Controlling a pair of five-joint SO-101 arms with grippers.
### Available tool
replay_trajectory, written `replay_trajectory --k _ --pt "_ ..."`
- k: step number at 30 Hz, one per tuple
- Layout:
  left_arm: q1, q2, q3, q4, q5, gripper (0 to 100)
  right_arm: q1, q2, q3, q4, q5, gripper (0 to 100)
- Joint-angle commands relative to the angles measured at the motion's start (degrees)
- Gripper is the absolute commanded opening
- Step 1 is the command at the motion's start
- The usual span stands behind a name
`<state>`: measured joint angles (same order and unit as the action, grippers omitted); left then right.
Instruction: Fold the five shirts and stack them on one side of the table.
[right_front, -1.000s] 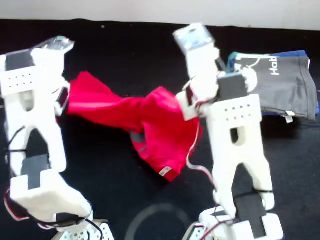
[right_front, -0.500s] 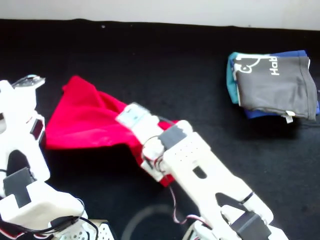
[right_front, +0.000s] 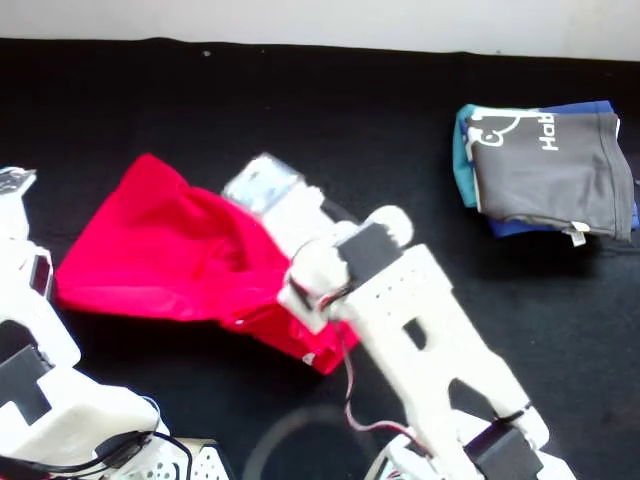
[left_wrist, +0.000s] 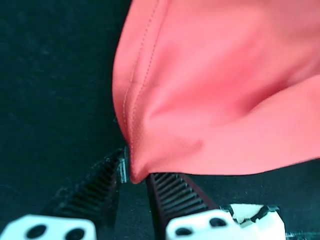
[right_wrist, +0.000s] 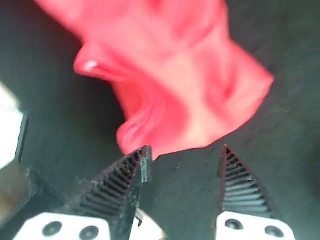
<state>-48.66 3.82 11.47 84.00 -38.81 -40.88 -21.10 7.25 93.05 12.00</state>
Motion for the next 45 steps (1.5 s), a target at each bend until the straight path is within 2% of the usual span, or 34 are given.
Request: replay_trajectory --k 1,4,11,20,24,25,29,30,36,40,45 --pt "-1.1 -2.7 -0.3 -0.7 -0.6 1 7.3 1.5 -3.2 -4.2 0.1 21.6" --pt "-1.1 -2.7 -0.2 -0.7 -0.6 1 10.6 8.6 -1.3 -7.2 -2.8 21.7" --pt "-0.7 -2.7 -0.2 -0.7 -0.6 1 8.4 26.1 -1.5 -9.6 -5.2 29.8" --pt "-1.1 -2.7 -0.1 -0.7 -0.6 1 5.0 34.2 -1.3 -19.0 -5.2 29.8" --pt "-1.1 -2.7 -0.1 -0.7 -0.6 1 5.0 39.4 -1.4 -19.7 -5.1 29.2" --pt "-1.1 -2.7 -0.1 -0.7 -0.6 1 5.1 40.6 -1.4 -19.7 -5.1 26.9" --pt "-1.0 -2.7 -0.1 -0.7 -0.6 1 6.1 43.0 -1.6 -20.4 -5.1 2.6" --pt "-0.9 -2.7 -0.1 -0.7 -0.6 1 6.5 43.0 -2.1 -20.5 -5.1 0.0" --pt "-0.2 -2.6 0.0 -0.7 -0.6 1 14.3 42.9 -9.2 -19.4 -4.5 0.6" --pt "2.1 -2.6 1.9 -0.7 -0.6 1 19.2 42.9 -19.3 -18.1 2.2 0.6" --pt "7.4 -2.6 6.3 -0.7 -0.5 1 23.3 43.2 -32.0 -18.6 6.8 0.6"
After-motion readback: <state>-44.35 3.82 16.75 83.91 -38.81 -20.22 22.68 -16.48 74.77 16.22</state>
